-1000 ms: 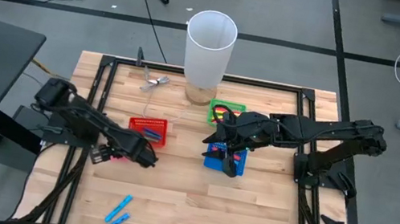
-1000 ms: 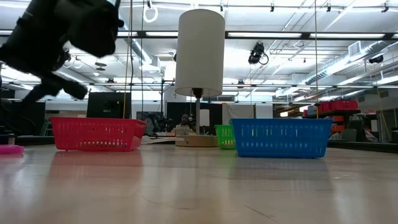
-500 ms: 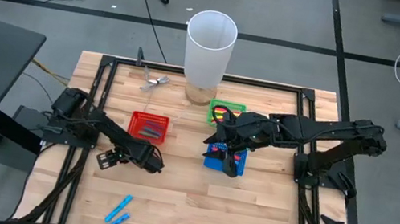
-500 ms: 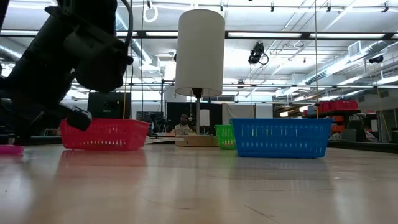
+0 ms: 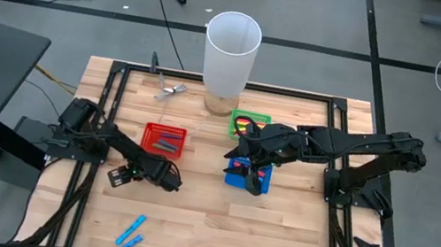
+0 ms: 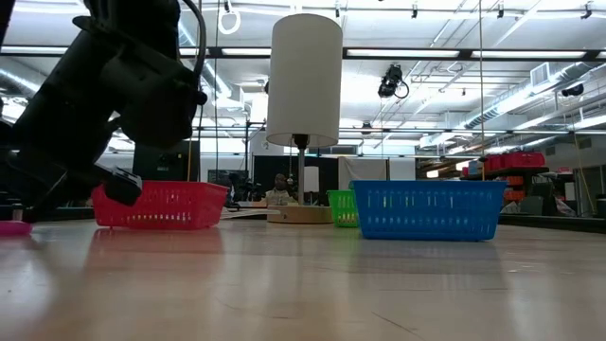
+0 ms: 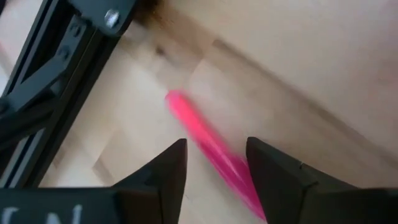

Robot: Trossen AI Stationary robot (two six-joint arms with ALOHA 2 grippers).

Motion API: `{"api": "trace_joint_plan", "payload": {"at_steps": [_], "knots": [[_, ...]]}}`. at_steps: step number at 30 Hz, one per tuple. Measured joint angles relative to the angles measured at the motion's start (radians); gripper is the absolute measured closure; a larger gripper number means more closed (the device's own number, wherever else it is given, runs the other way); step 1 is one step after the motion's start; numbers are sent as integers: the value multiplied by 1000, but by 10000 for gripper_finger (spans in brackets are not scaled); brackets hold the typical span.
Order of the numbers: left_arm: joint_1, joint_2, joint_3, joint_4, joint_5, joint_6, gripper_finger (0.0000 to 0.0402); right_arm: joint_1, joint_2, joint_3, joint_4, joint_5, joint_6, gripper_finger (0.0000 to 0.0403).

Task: Pick & Place Markers
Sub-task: Put the small pink pen into the red bin

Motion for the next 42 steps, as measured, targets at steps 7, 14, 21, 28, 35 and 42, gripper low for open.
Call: {"api": "trace_joint_plan", "payload": {"at_steps": [7,14,21,28,35,42], "knots": [[-25,2,8,28,94,-3,276,0,0,0,26,0,13,214],[-48,2,9,47,93,-3,312,2,0,0,33,0,17,214],[-57,-4,9,48,82,81,312,2,0,0,36,0,59,214],[-64,-24,8,70,25,87,298,2,0,0,36,0,60,214],[-89,-26,10,76,8,76,362,2,0,0,56,0,60,214],[-119,-34,11,69,50,74,389,2,0,0,77,0,65,214]]}}
